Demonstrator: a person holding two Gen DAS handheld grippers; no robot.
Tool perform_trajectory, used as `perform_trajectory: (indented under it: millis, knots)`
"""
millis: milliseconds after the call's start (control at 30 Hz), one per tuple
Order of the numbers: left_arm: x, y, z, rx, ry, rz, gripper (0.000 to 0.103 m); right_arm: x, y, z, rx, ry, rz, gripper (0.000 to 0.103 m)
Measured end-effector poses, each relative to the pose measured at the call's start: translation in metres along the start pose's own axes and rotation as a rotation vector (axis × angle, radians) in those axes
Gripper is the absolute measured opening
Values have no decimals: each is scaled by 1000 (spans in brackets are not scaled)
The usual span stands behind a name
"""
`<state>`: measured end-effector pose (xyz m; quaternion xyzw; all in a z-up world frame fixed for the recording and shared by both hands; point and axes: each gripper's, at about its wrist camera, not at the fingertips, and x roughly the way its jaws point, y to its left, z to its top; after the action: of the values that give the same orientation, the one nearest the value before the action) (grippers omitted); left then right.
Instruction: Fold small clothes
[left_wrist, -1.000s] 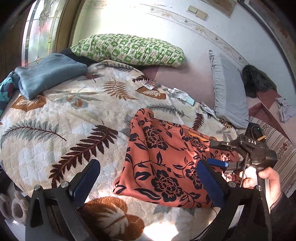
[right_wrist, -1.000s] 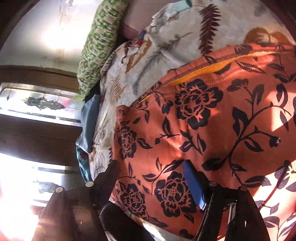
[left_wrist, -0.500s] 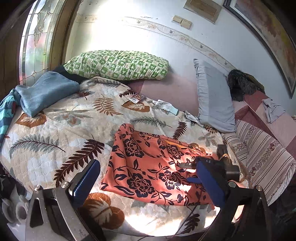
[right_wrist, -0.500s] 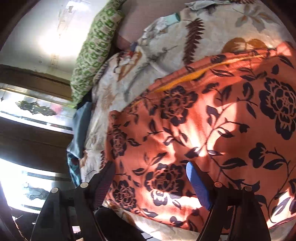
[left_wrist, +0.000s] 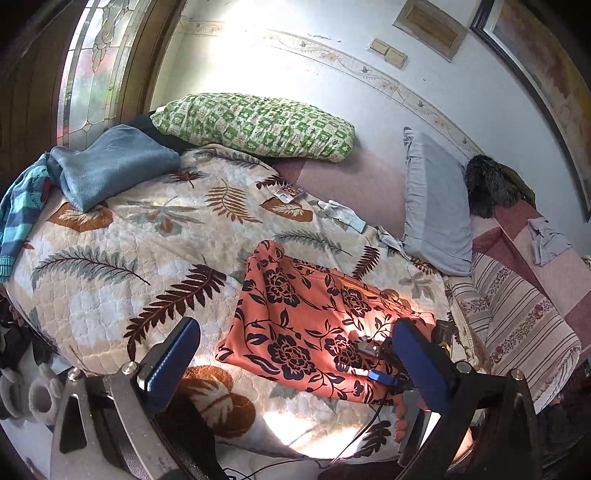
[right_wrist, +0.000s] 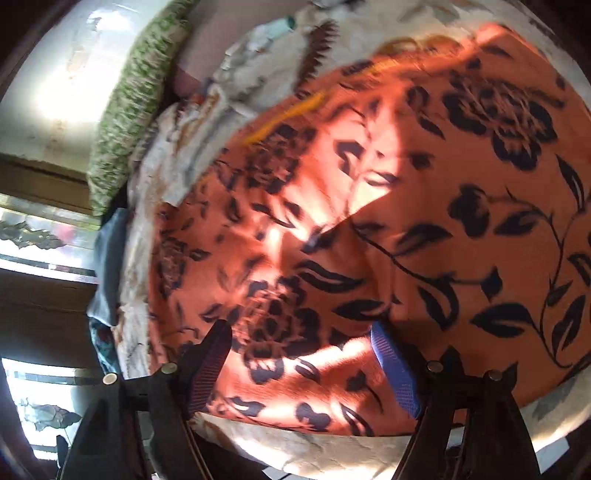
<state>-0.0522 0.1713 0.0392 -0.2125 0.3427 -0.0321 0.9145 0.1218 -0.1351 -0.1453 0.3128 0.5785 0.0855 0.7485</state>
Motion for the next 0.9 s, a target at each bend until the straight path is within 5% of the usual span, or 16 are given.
perform_trajectory:
  millis: [67, 167, 333, 467, 767, 900]
  knots:
    - [1, -1, -1, 5, 6, 3, 103, -9, -4, -6, 40, -66, 32, 81]
    - [-2, -4, -5, 28, 5, 10, 103, -15, 14, -2, 11, -26, -23, 81]
    - [-9, -3, -7, 24, -6, 26, 103, -25, 28, -8, -30, -46, 30, 81]
    - [-14, -4, -11, 16, -11, 37, 103, -5, 6, -20, 32, 4, -53, 81]
    - [-26, -21, -16, 82, -40, 43, 103, -31, 22, -19, -11, -87, 36, 81]
    - [-27, -21, -17, 77, -40, 47, 103, -12, 8, -21, -14, -11, -39, 82]
